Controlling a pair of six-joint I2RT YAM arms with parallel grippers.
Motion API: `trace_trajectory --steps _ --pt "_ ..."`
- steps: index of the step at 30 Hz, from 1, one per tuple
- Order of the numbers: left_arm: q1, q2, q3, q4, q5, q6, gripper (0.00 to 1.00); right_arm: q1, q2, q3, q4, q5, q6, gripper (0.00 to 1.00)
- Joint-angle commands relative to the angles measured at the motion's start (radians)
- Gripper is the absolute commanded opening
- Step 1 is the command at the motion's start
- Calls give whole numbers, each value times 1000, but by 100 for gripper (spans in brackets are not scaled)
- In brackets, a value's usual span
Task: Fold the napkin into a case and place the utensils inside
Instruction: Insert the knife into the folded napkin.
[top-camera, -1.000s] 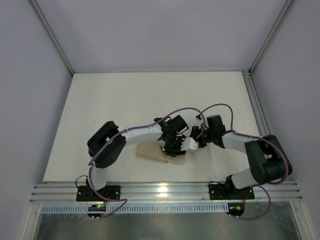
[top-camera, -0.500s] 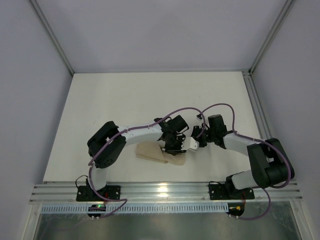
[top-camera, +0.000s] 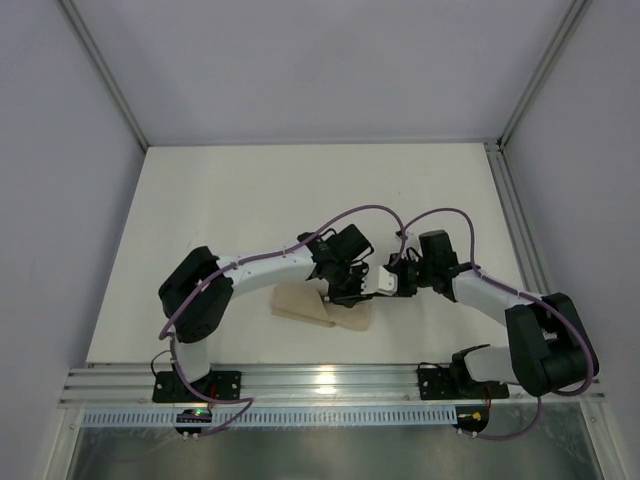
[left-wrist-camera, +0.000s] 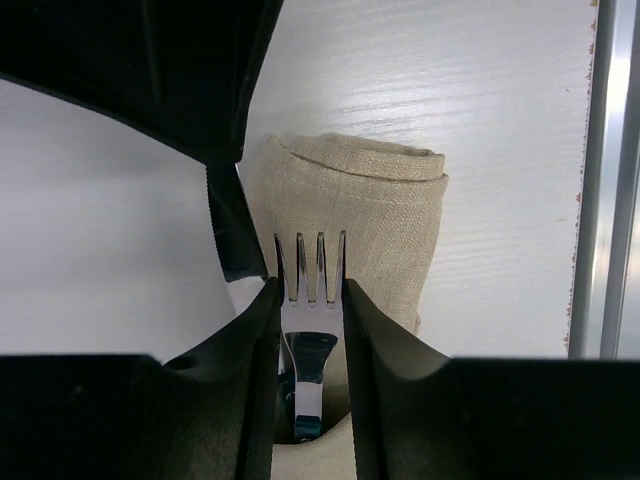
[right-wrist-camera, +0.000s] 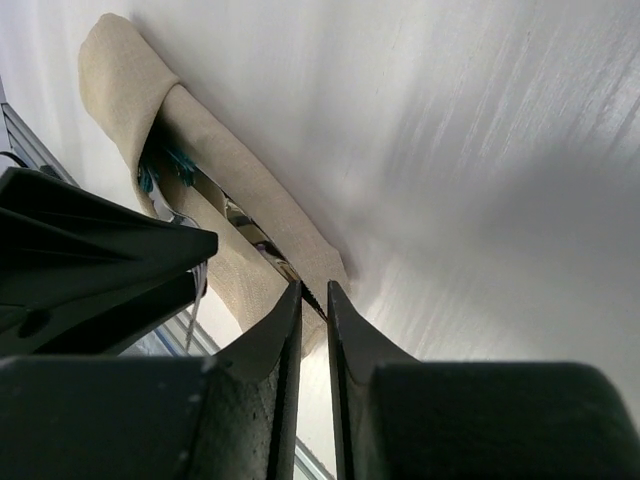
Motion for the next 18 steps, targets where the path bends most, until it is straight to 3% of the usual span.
trace_trajectory --steps 1,18 --pt "13 -66 -19 27 48 -39 0 -1 -37 -21 -34 20 0 14" --pt "31 -55 -21 87 8 -85 0 73 -263 -95 -122 67 105 13"
